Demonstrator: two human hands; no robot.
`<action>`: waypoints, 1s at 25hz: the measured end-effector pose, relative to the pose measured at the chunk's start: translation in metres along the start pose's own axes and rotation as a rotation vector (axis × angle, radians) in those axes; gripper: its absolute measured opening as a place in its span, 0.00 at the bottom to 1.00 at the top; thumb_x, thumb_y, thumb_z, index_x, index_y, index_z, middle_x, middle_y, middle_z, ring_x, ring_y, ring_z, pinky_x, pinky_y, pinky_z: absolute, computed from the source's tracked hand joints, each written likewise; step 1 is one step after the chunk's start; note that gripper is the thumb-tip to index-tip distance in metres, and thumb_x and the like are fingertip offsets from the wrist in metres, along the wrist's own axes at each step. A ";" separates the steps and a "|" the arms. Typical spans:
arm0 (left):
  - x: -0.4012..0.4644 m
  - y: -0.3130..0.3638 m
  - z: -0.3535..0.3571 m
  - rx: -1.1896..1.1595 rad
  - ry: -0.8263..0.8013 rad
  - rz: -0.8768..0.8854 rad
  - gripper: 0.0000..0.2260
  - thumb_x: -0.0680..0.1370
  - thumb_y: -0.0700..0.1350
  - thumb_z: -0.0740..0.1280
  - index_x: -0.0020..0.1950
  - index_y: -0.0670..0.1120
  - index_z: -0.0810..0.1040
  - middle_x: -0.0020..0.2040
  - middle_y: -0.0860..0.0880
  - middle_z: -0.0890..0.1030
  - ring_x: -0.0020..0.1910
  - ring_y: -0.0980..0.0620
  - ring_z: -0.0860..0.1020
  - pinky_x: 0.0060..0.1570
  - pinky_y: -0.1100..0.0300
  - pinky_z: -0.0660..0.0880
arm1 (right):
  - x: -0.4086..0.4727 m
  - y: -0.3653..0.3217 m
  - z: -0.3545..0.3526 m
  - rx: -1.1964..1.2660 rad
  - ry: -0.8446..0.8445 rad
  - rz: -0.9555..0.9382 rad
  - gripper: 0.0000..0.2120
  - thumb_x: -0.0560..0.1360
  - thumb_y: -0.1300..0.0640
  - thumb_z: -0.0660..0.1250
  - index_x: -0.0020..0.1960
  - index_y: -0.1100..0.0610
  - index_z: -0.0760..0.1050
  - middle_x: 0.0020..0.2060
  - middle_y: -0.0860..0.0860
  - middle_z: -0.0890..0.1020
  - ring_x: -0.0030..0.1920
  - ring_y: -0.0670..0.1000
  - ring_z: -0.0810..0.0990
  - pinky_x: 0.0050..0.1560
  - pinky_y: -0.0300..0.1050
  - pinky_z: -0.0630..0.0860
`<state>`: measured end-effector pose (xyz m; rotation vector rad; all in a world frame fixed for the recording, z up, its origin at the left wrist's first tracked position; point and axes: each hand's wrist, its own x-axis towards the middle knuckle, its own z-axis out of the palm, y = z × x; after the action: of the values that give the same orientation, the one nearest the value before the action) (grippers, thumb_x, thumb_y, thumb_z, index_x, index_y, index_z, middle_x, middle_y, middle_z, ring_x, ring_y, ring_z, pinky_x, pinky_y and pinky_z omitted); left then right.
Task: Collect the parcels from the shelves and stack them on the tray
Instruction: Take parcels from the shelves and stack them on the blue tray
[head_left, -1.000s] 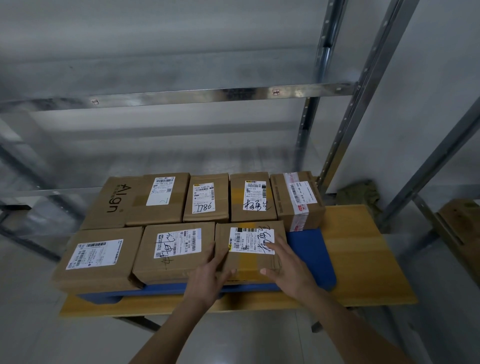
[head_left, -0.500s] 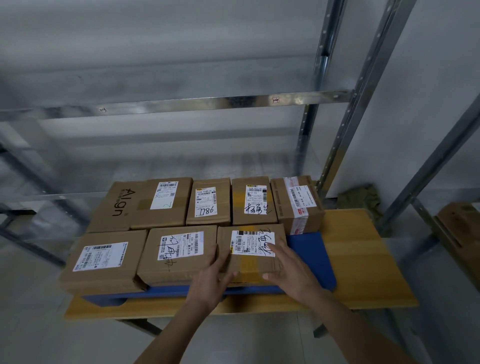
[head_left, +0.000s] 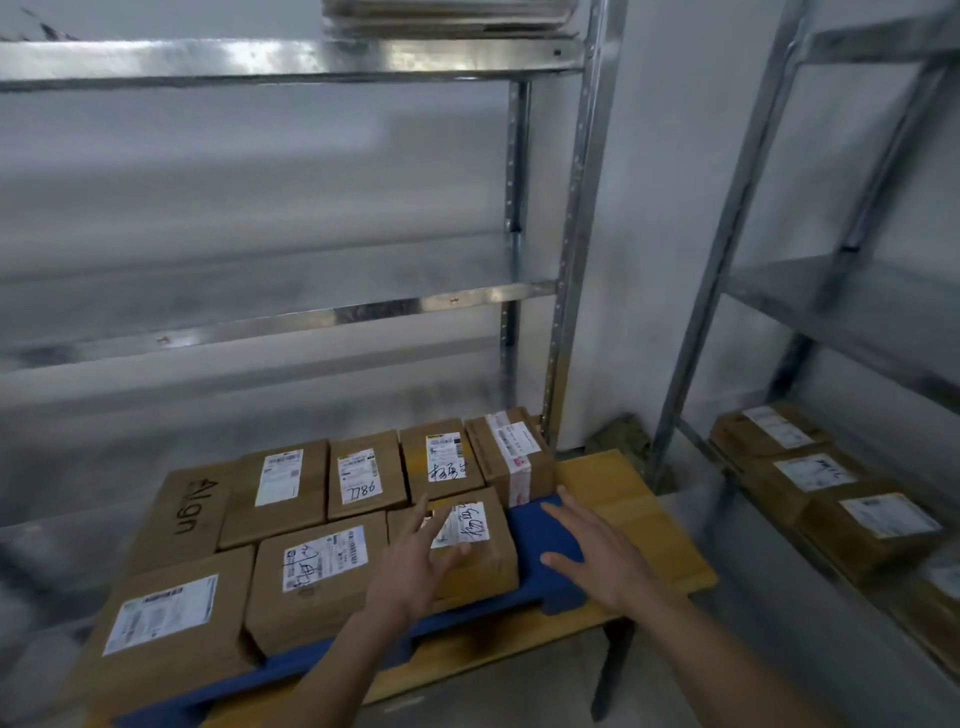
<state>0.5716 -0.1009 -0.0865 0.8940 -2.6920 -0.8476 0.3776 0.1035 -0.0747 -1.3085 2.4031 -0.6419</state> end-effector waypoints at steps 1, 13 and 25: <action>-0.006 0.014 -0.004 -0.002 -0.010 0.045 0.28 0.77 0.67 0.59 0.76 0.65 0.58 0.80 0.60 0.46 0.66 0.53 0.74 0.64 0.49 0.72 | -0.022 -0.004 -0.012 -0.015 0.036 0.039 0.35 0.79 0.39 0.64 0.81 0.43 0.52 0.79 0.40 0.48 0.79 0.46 0.52 0.76 0.44 0.56; -0.131 0.217 -0.021 -0.024 -0.055 0.574 0.29 0.78 0.64 0.63 0.77 0.60 0.61 0.79 0.59 0.51 0.74 0.51 0.64 0.67 0.48 0.68 | -0.308 -0.032 -0.139 -0.262 0.262 0.390 0.37 0.77 0.34 0.62 0.80 0.36 0.48 0.80 0.39 0.48 0.78 0.48 0.57 0.74 0.53 0.63; -0.348 0.521 0.095 -0.082 -0.268 1.054 0.29 0.77 0.67 0.60 0.77 0.60 0.63 0.79 0.56 0.59 0.74 0.52 0.66 0.67 0.51 0.69 | -0.715 0.019 -0.210 -0.300 0.531 0.869 0.34 0.79 0.35 0.60 0.80 0.37 0.49 0.80 0.40 0.48 0.78 0.50 0.58 0.75 0.52 0.62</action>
<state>0.5624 0.4921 0.1356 -0.6923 -2.7094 -0.7968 0.6372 0.7680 0.1428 -0.0423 3.2048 -0.3926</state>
